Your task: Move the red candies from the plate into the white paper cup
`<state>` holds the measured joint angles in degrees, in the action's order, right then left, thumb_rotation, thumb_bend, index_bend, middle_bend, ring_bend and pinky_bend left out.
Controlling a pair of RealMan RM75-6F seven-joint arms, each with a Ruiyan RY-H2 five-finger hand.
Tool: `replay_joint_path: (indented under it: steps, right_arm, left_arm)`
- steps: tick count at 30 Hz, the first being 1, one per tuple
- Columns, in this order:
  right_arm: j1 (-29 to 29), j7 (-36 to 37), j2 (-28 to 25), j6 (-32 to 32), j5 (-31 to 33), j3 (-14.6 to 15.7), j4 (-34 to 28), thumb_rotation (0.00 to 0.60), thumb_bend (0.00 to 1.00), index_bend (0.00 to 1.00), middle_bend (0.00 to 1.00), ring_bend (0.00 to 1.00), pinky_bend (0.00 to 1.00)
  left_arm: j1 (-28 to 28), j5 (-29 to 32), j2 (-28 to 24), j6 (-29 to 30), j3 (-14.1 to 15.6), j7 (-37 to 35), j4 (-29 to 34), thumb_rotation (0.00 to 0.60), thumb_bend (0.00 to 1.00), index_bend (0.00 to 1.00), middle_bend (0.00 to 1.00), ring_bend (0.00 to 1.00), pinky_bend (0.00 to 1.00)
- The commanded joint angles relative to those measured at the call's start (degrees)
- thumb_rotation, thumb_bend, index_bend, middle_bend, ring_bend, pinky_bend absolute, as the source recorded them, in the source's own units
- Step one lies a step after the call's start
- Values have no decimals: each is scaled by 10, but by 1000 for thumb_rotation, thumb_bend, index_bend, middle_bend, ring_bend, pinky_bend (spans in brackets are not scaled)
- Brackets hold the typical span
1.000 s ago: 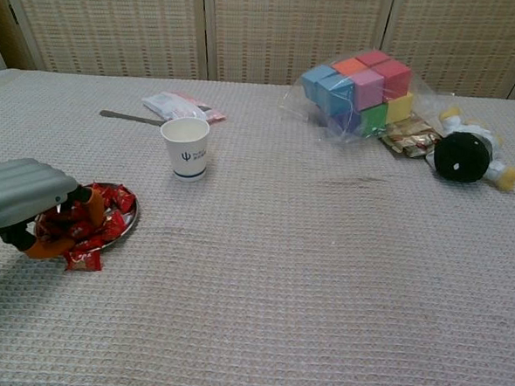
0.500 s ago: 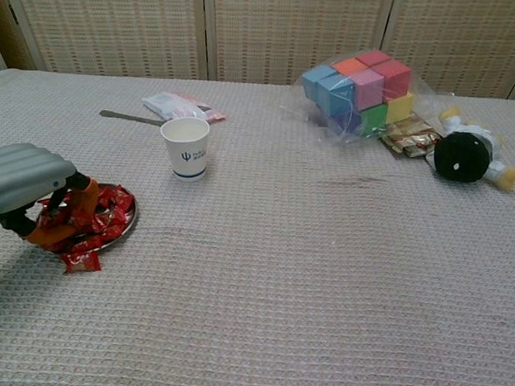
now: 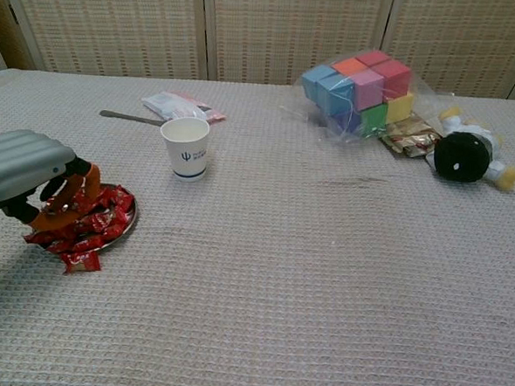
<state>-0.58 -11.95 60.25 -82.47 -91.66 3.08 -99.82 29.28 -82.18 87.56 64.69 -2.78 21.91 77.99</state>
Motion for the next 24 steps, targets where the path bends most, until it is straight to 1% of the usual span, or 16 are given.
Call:
replay_joint_path:
  steps: [1, 6, 8, 15, 19, 24]
  right_arm:
    - [0, 1, 0, 0, 1, 0, 0, 600, 114, 0, 0, 0, 0]
    - [-1, 3, -1, 1, 2, -1, 0, 600, 113, 0, 0, 0, 0]
    - [-2, 3, -1, 3, 3, -1, 0, 600, 114, 0, 0, 0, 0]
    - [-4, 0, 0, 7, 9, -3, 1, 600, 114, 0, 0, 0, 0]
    - [-7, -3, 2, 13, 16, -5, 0, 600, 113, 0, 0, 0, 0]
    - [-9, -5, 3, 18, 24, -7, 0, 600, 114, 0, 0, 0, 0]
  left_arm:
    - [2, -2, -5, 3, -3, -3, 7, 600, 571, 669, 684, 626, 1000]
    - [12, -9, -20, 8, -16, -9, 31, 600, 578, 671, 686, 626, 1000]
    - [19, -9, -26, 8, -26, -11, 43, 600, 580, 670, 685, 626, 1000]
    - [61, 3, -29, -1, -78, -10, 63, 600, 580, 670, 684, 626, 1000]
    - [95, 15, -11, -17, -107, -4, 48, 600, 577, 668, 674, 620, 1000]
    - [134, 38, 22, -46, -125, 17, 16, 600, 573, 665, 667, 617, 1000]
